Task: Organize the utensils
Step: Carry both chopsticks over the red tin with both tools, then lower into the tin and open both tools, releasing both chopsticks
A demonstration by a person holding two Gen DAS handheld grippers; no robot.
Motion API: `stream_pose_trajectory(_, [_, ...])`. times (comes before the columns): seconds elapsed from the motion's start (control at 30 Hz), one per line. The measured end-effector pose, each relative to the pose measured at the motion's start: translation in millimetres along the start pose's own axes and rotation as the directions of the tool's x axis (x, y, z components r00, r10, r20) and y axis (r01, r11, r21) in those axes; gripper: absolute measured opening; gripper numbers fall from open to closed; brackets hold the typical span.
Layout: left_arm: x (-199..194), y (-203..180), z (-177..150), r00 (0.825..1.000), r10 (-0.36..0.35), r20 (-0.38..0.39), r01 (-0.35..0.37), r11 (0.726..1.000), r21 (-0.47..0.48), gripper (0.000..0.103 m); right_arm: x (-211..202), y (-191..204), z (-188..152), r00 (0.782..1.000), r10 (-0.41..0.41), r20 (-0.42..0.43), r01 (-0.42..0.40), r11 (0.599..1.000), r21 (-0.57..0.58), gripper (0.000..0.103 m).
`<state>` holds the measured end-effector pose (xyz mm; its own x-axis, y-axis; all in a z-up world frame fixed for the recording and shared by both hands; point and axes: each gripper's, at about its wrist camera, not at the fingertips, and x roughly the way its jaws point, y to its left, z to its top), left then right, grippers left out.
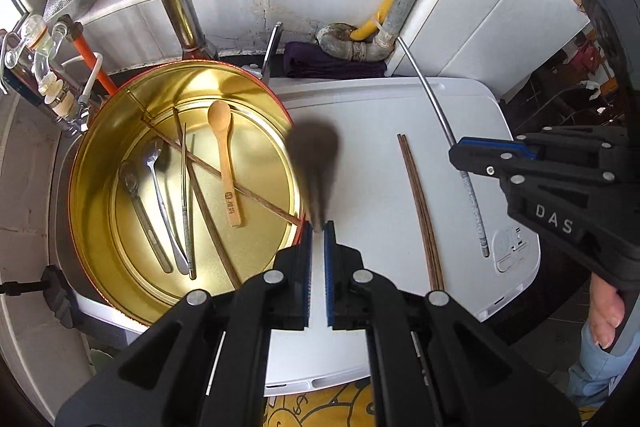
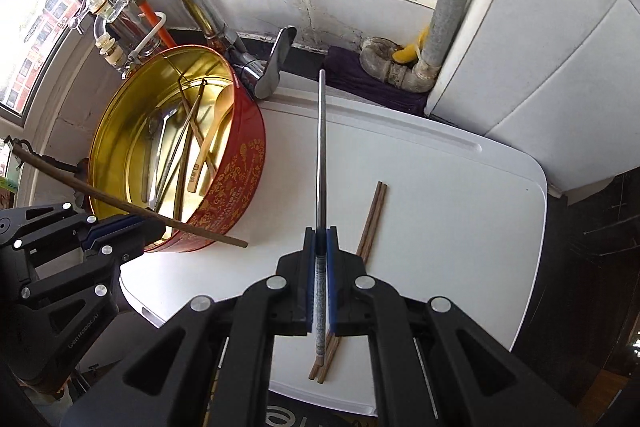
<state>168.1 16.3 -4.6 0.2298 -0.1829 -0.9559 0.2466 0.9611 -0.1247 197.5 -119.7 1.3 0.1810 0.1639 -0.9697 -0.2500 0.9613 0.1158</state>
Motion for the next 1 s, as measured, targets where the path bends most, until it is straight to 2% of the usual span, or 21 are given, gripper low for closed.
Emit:
stream_pose_trajectory(0.1, [-12.6,21.2,-8.0,0.999,-0.024,0.022,0.025,0.999,-0.038,0.007,1.7,32.2,12.4,1.0,0.007,0.004,-0.007,0.999,-0.052,0.006])
stream_pose_trajectory(0.23, [-23.6,52.1,-16.3,0.998,-0.01,0.064,0.016,0.997,-0.081,0.007,6.7,70.0,29.9,1.0,0.022,0.005,-0.021,0.995,-0.103,0.006])
stream_pose_trajectory(0.43, [-9.9,105.0,-17.1,0.998,-0.008,0.059,0.018,0.986,-0.165,0.006,24.9,115.6,45.6,0.999,0.032,-0.027,-0.036,0.987,-0.156,0.006])
stream_pose_trajectory(0.6, [11.6,133.2,-11.2,0.999,-0.035,0.034,0.041,0.979,-0.198,0.006,48.6,136.8,58.1,0.997,0.028,-0.066,-0.038,0.987,-0.155,0.005])
stream_pose_trajectory(0.83, [27.0,151.3,-9.0,0.999,-0.051,0.005,0.051,0.979,-0.198,0.006,64.5,143.4,64.8,0.996,0.007,-0.085,-0.02,0.987,-0.157,0.006])
stream_pose_trajectory(0.9, [29.4,150.9,-8.8,1.0,-0.022,-0.009,0.02,0.984,-0.178,0.009,65.5,141.3,67.8,0.997,-0.005,-0.081,-0.007,0.989,-0.148,0.022])
stream_pose_trajectory(0.93, [30.8,150.3,-9.2,1.0,-0.008,-0.02,0.004,0.986,-0.168,0.013,65.4,138.7,69.3,0.997,-0.009,-0.071,-0.001,0.991,-0.131,0.049])
stream_pose_trajectory(0.97, [32.3,150.0,-10.1,0.999,0.01,-0.03,-0.014,0.987,-0.16,0.025,63.7,135.1,70.9,0.999,-0.019,-0.051,0.013,0.994,-0.109,0.063])
stream_pose_trajectory(1.0, [33.3,150.5,-11.3,0.999,0.03,-0.037,-0.035,0.988,-0.152,0.041,62.4,130.7,71.8,0.999,-0.03,-0.033,0.027,0.996,-0.087,0.064])
